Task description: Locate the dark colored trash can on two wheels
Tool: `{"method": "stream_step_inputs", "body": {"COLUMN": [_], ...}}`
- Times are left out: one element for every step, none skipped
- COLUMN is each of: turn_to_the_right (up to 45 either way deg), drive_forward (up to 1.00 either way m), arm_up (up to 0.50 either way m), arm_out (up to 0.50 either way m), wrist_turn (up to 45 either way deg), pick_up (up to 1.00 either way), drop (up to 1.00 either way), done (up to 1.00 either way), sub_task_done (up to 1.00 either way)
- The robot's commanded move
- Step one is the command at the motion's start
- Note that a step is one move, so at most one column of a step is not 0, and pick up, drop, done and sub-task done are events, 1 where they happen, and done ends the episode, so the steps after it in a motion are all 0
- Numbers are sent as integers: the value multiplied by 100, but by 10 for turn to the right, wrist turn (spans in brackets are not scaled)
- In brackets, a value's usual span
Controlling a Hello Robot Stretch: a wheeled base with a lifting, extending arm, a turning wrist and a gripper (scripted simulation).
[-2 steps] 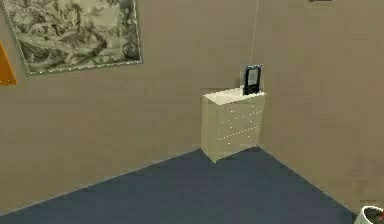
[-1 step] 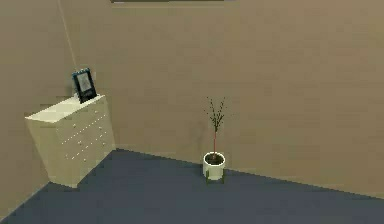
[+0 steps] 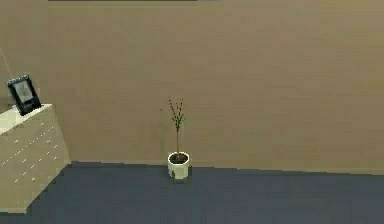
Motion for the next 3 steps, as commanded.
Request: {"method": "stream_step_inputs", "body": {"turn_to_the_right": [0,450,420], "drive_forward": [5,0,0], "arm_up": [0,0,0], "arm_out": [0,0,0], "wrist_turn": [0,0,0], "pick_up": [0,0,0], "drop": [0,0,0], "done": [0,0,0], "sub_task_done": [0,0,0]}}
